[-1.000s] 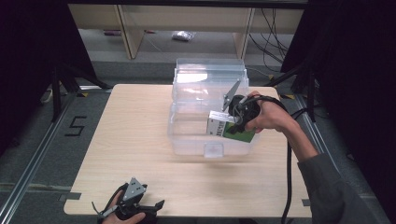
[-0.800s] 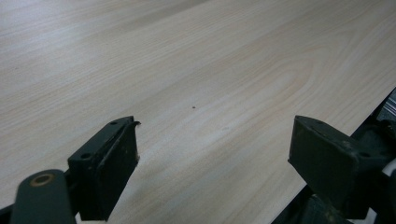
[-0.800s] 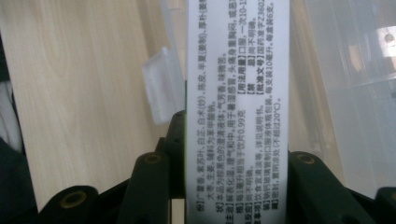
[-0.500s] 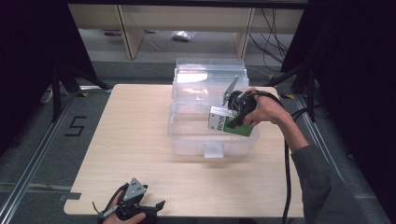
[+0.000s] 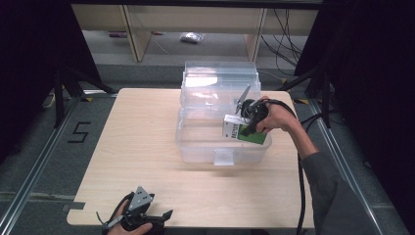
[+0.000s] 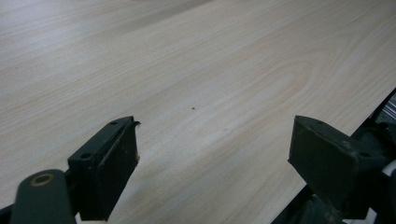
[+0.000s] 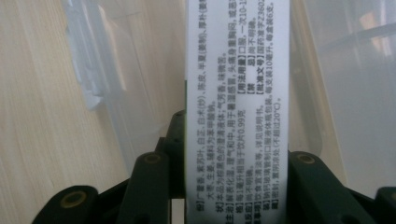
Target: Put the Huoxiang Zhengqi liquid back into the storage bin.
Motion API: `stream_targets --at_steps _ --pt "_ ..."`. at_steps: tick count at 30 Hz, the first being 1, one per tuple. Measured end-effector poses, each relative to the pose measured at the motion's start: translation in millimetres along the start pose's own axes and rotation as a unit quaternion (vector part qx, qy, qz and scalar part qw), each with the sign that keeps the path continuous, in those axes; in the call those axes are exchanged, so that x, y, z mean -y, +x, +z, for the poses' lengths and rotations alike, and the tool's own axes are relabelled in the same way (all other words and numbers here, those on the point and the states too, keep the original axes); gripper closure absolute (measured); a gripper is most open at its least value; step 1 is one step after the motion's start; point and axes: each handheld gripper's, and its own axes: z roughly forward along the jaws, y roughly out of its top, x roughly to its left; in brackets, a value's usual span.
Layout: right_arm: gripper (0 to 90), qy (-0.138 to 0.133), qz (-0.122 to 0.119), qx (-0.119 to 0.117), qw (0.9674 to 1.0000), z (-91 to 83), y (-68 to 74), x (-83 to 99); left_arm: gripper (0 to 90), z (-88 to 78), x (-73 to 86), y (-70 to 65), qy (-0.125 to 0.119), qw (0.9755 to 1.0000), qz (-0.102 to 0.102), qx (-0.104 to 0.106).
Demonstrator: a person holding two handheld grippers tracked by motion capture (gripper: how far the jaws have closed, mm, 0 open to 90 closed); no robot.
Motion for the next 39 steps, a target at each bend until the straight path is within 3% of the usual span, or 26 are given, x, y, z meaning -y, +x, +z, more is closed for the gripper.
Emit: stream_targets --at_steps 4,5,6,7,8,10,13,15,18,19,22,26,29,31,34,38,39 --pt "65.2 0.003 -0.004 -0.003 1.0 6.6 -0.1 1.6 14.9 1.6 0.5 0.0 -0.003 1.0 -0.004 -0.001" --pt "65.2 0.002 -0.01 -0.006 0.9999 8.4 -1.1 2.0 14.9 1.2 0.2 1.7 0.004 1.0 0.005 -0.004" --pt "65.2 0.003 0.007 -0.007 0.9999 10.5 0.0 2.6 14.9 0.8 -0.1 1.2 0.003 1.0 0.001 -0.006" --pt "65.2 0.003 0.007 -0.007 0.9999 10.5 0.0 2.6 14.9 0.8 -0.1 1.2 0.003 1.0 0.001 -0.006" --pt "65.2 0.002 -0.006 -0.007 1.0 11.9 -2.0 2.3 14.9 0.8 0.0 1.2 0.003 1.0 0.002 -0.005" --pt "65.2 0.004 0.001 -0.006 1.0 13.3 -1.9 2.3 14.9 1.0 0.3 1.5 0.003 1.0 0.002 -0.005" --pt "65.2 0.0 -0.014 -0.007 0.9999 17.1 -4.6 1.6 14.9 0.7 0.0 0.7 0.001 1.0 0.0 -0.004" --pt "65.1 0.005 0.007 -0.01 0.9999 21.1 -3.7 3.8 14.9 0.7 0.4 -0.5 -0.005 1.0 -0.006 0.0" --pt "65.1 0.006 0.004 -0.011 0.9999 24.4 -4.4 4.9 14.9 1.4 0.7 0.0 -0.007 1.0 -0.006 0.0" --pt "65.1 0.005 0.0 -0.013 0.9999 27.1 -5.0 6.1 14.9 0.7 0.0 1.6 0.006 1.0 0.005 -0.006" --pt "65.1 0.008 0.009 -0.014 0.9998 28.5 -3.8 6.8 14.9 0.6 -0.2 0.3 0.003 1.0 0.003 -0.001" --pt "65.0 0.008 -0.004 -0.014 0.9999 32.9 -5.7 8.3 14.9 0.6 0.1 0.0 0.0 1.0 -0.001 0.0" --pt "65.0 0.011 0.011 -0.01 0.9998 33.6 -5.0 9.0 14.9 0.2 0.3 0.1 0.0 1.0 0.0 0.0" --pt "65.0 0.009 -0.006 -0.01 0.9999 35.4 -7.4 9.6 14.9 0.2 0.1 0.2 0.0 1.0 0.001 0.0" --pt "64.9 0.017 0.002 -0.007 0.9998 37.0 -5.2 9.0 14.9 0.4 0.0 -0.1 0.001 1.0 0.0 -0.001" --pt "64.8 0.018 -0.006 -0.004 0.9998 38.6 -6.4 9.1 14.9 -0.9 0.0 0.9 0.007 0.9999 0.009 -0.001" --pt "64.8 0.018 -0.012 -0.006 0.9997 39.7 -7.3 9.4 14.9 -0.2 0.0 0.3 0.003 1.0 0.003 -0.002"
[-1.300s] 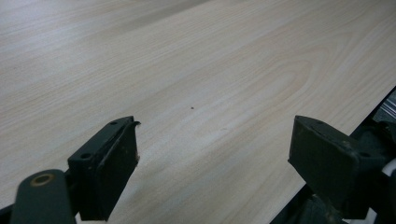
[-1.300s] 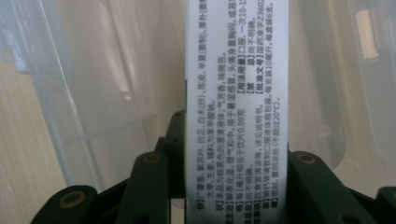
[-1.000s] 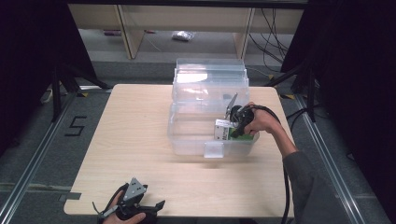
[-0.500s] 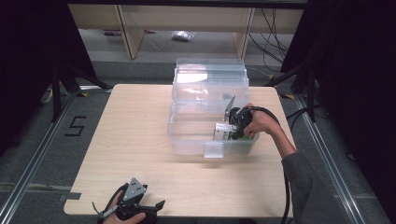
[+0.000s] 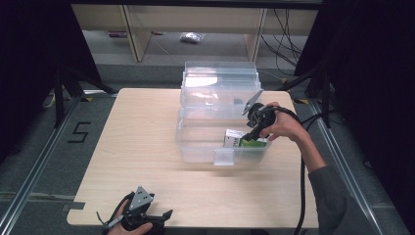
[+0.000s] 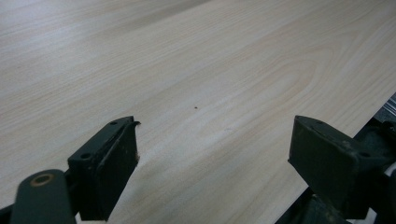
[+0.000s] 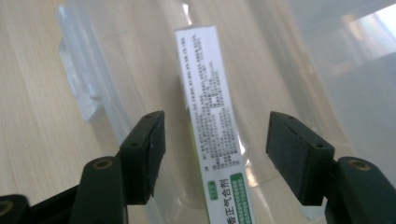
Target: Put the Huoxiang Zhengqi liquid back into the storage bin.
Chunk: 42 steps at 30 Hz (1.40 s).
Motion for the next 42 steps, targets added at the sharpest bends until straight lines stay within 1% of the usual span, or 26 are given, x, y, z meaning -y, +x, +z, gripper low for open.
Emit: stream_targets --at_steps 2,4,7,8,9,10,11,13,16,20,21,23,24,26,27,28,29,32,33,34,36,37,39,40,41,42 --pt "35.8 -0.01 0.034 0.013 0.9993 -6.5 1.8 1.6 14.9 0.1 0.1 -0.9 -0.004 1.0 -0.006 0.003" --pt "34.1 -0.032 0.053 0.014 0.998 -11.4 1.6 3.8 14.9 -0.1 0.0 -0.7 -0.003 1.0 -0.004 0.004" --pt "31.5 -0.065 0.086 0.022 0.994 -16.0 4.7 7.7 14.9 -0.1 -0.1 -0.5 -0.002 1.0 -0.003 0.004" --pt "30.8 -0.068 0.096 0.024 0.9928 -16.8 6.8 8.9 14.9 -0.1 -0.1 -0.7 -0.002 1.0 -0.004 0.003" --pt "30.3 -0.069 0.097 0.029 0.9925 -17.4 7.3 9.8 14.9 0.1 -0.1 -0.6 -0.002 1.0 -0.004 0.003" --pt "29.9 -0.074 0.112 0.032 0.9904 -18.2 10.1 11.0 14.9 0.2 -0.2 -0.4 -0.002 1.0 -0.002 0.003" --pt "29.1 -0.082 0.113 0.032 0.9897 -18.4 10.2 12.0 14.9 0.2 -0.2 -0.2 -0.002 1.0 -0.002 0.004" --pt "28.2 -0.098 0.106 0.047 0.9883 -19.1 10.8 15.0 14.9 0.2 -0.3 0.0 -0.002 1.0 -0.002 0.003" --pt "27.1 -0.114 0.141 0.044 0.9824 -22.4 16.5 17.6 14.9 0.4 -0.5 -0.8 -0.005 1.0 -0.007 0.001" --pt "25.8 -0.13 0.165 0.046 0.9765 -26.6 24.1 20.2 14.9 0.0 -0.2 -0.4 -0.002 1.0 -0.003 0.002" --pt "25.4 -0.135 0.16 0.047 0.9767 -26.8 23.8 20.7 14.9 0.1 -0.2 -0.6 -0.003 1.0 -0.004 0.002" --pt "24.5 -0.147 0.162 0.055 0.9742 -26.7 27.3 22.7 14.9 0.1 -0.4 -0.7 -0.003 1.0 -0.004 0.002" --pt "24.4 -0.144 0.162 0.048 0.9751 -28.0 28.6 23.3 14.9 0.1 -0.3 -0.7 -0.003 1.0 -0.003 0.002" --pt "24.0 -0.149 0.165 0.049 0.9737 -28.9 31.3 24.2 14.9 0.1 -0.3 -0.7 -0.003 1.0 -0.003 0.001" --pt "24.1 -0.162 0.162 0.06 0.9717 -27.2 32.1 24.5 14.9 0.2 -0.3 -0.7 -0.003 1.0 -0.003 0.001" --pt "24.1 -0.153 0.162 0.051 0.9736 -28.8 33.3 24.7 14.9 0.1 -0.3 -0.6 -0.003 1.0 -0.003 0.001" --pt "24.2 -0.163 0.161 0.059 0.9716 -27.8 35.2 24.8 14.9 0.1 -0.3 -0.6 -0.003 1.0 -0.003 0.001" --pt "24.5 -0.167 0.163 0.059 0.9706 -29.1 38.1 24.9 14.9 0.5 -0.3 -1.0 -0.009 0.9999 -0.007 0.001" --pt "24.5 -0.168 0.171 0.059 0.9689 -28.9 40.5 24.3 14.9 0.4 -0.4 -0.6 -0.008 1.0 -0.005 0.0" --pt "24.5 -0.165 0.166 0.057 0.9706 -29.7 41.0 24.7 14.9 -0.2 -0.5 0.7 -0.001 1.0 0.003 -0.004" --pt "24.4 -0.175 0.163 0.063 0.9689 -28.4 43.3 24.8 14.9 -0.3 -0.5 0.7 -0.001 1.0 0.003 -0.004" --pt "24.3 -0.167 0.162 0.06 0.9707 -30.4 44.7 25.2 14.9 -0.2 -0.5 0.7 -0.001 1.0 0.003 -0.004" --pt "24.2 -0.178 0.16 0.063 0.969 -28.0 46.9 25.4 14.9 -0.2 -0.4 0.5 -0.002 1.0 0.002 -0.004" --pt "24.1 -0.168 0.164 0.058 0.9705 -30.1 48.3 25.8 14.9 -0.3 -0.4 0.6 -0.001 1.0 0.003 -0.004" --pt "23.8 -0.178 0.167 0.059 0.968 -28.3 49.7 25.8 14.9 -0.4 -0.4 0.6 -0.002 1.0 0.003 -0.004" --pt "23.6 -0.171 0.16 0.059 0.9703 -28.8 49.6 26.6 14.9 -0.5 -0.5 0.6 -0.003 1.0 0.003 -0.003"
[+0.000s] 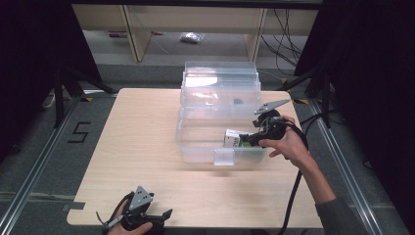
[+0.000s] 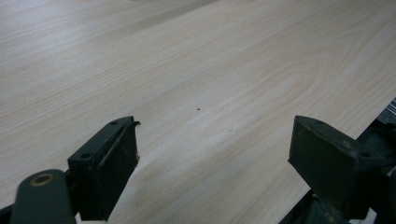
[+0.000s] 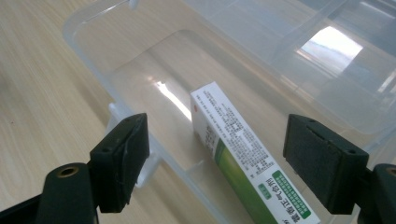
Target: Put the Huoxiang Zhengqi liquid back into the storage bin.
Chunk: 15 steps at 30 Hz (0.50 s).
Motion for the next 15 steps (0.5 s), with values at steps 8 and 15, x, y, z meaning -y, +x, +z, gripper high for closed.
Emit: stream_targets --at_steps 8,15 --pt "23.4 -0.013 -0.002 0.0 0.9999 0.3 8.1 7.2 14.9 0.3 0.1 -0.1 0.0 1.0 -0.002 -0.001" --pt "23.3 -0.011 0.013 -0.009 0.9998 -4.9 13.2 12.9 14.9 0.4 0.2 -0.1 0.001 1.0 -0.002 -0.001"
